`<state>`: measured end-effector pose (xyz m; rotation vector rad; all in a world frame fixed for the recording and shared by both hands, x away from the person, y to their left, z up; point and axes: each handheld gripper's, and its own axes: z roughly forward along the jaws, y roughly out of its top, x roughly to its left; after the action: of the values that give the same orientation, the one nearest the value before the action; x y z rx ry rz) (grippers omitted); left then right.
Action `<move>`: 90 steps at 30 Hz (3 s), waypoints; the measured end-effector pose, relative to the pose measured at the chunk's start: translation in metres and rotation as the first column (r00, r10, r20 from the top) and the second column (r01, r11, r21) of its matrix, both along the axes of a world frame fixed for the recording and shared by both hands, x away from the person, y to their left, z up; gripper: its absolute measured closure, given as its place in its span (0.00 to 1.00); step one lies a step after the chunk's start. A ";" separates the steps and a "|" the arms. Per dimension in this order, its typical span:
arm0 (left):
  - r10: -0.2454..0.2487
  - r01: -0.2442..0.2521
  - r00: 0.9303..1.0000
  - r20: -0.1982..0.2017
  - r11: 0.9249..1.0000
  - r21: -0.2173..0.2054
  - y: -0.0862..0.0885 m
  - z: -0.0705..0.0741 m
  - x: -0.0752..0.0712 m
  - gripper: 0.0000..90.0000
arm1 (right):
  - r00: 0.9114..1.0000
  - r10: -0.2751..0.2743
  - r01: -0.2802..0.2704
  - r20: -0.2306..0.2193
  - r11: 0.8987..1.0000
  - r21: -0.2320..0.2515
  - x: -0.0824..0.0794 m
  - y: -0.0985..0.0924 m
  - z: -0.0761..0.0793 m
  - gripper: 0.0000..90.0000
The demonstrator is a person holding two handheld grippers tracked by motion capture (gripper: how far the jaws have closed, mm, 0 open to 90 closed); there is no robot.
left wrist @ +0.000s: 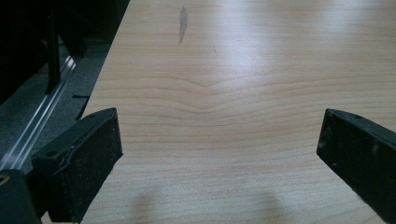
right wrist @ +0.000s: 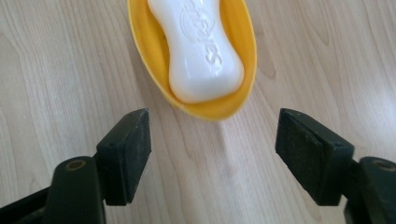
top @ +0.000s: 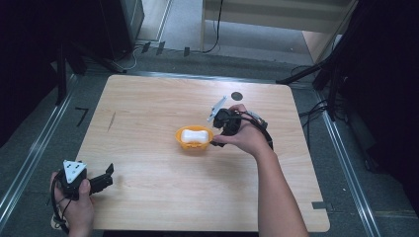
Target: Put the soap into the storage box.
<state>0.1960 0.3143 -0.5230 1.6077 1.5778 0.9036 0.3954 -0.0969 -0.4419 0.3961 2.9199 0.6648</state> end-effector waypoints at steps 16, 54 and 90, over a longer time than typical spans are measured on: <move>0.001 -0.001 1.000 0.006 1.000 0.000 0.000 0.000 0.000 0.00 | 0.994 -0.106 0.106 -0.020 0.994 0.009 -0.023 -0.033 -0.006 0.14; 0.001 -0.001 1.000 0.009 1.000 0.003 0.000 0.000 -0.001 0.00 | 0.944 -0.326 0.329 -0.048 0.941 0.081 -0.088 -0.118 -0.044 0.00; -0.005 0.004 1.000 0.014 1.000 0.012 -0.001 0.000 -0.001 0.00 | 0.864 -0.500 0.496 -0.058 0.828 0.262 -0.153 -0.209 -0.081 0.00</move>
<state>0.1949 0.3133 -0.5232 1.6091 1.5613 0.9214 0.2423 -0.3058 -0.5233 1.1307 2.5317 0.9604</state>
